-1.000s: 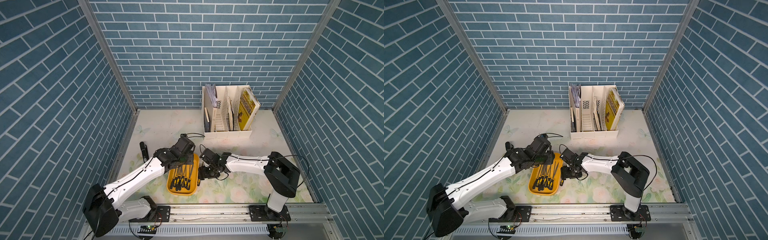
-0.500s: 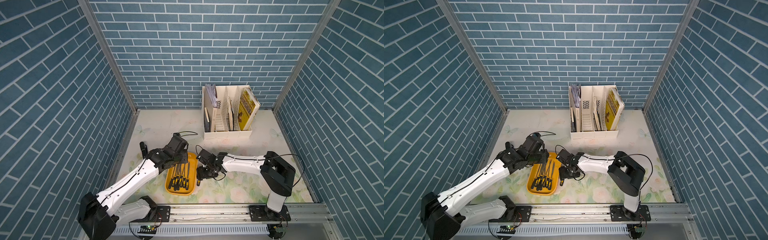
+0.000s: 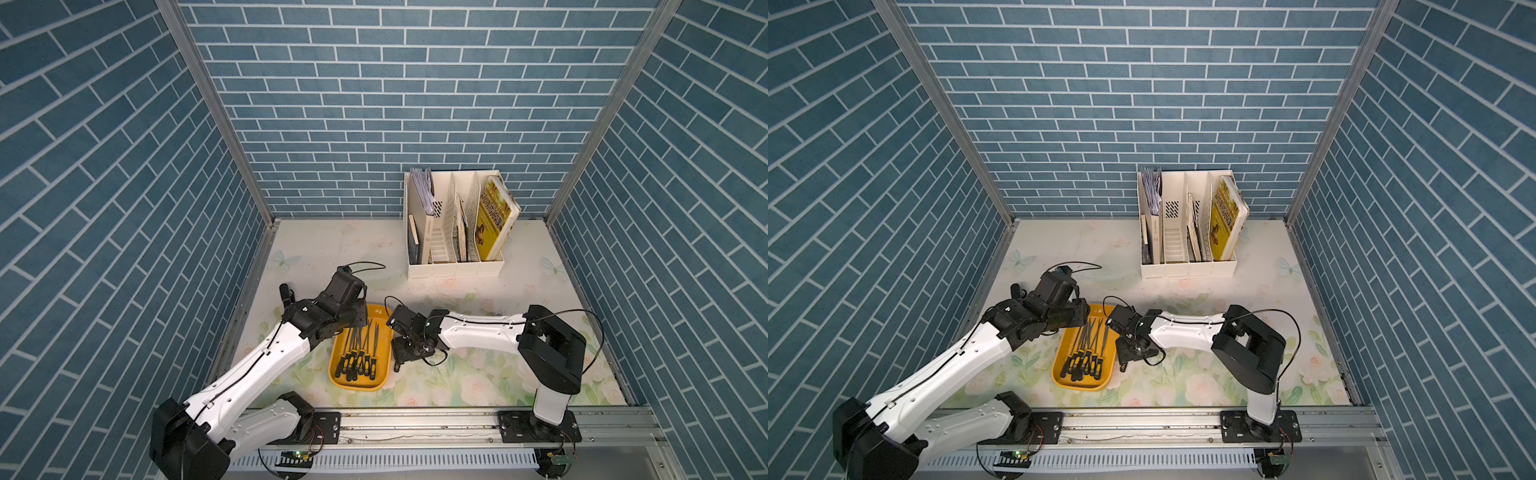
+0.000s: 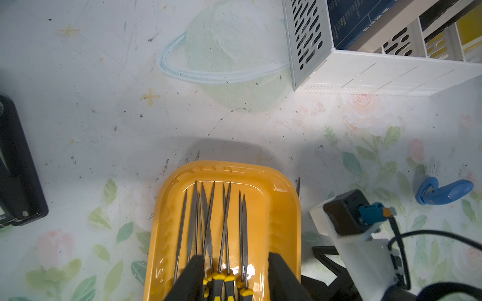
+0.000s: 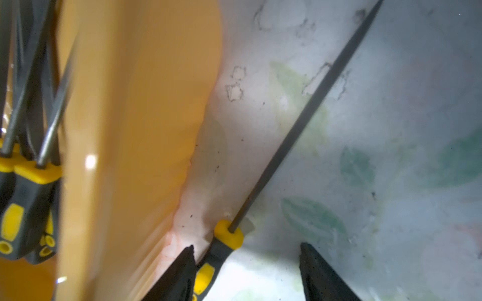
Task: Put the file tool into the storage box
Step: Pick up the file tool from the center of the board.
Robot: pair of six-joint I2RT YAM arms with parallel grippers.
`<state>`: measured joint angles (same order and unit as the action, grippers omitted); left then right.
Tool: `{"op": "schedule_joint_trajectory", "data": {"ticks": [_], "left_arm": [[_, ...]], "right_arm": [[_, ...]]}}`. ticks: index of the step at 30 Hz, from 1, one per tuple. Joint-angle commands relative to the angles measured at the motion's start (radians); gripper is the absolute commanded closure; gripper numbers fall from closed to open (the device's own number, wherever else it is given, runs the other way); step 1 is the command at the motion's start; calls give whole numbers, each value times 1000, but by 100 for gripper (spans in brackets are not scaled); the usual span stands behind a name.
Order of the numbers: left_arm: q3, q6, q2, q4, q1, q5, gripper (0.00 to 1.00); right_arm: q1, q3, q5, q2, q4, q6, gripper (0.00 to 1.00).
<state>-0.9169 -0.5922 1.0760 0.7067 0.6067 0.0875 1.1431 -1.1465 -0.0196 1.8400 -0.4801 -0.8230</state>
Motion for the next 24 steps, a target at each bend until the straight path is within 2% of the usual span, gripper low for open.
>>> {"op": "schedule_joint_trajectory", "data": {"ticks": [1, 13, 24], "left_arm": [[6, 18, -10, 33, -10, 1, 55], [0, 22, -7, 34, -18, -8, 55], [14, 13, -21, 23, -17, -26, 55]], "right_arm": [[-1, 30, 83, 68, -123, -24, 35], [-4, 71, 228, -11, -265, 4, 37], [-1, 162, 133, -174, -109, 55, 37]]}}
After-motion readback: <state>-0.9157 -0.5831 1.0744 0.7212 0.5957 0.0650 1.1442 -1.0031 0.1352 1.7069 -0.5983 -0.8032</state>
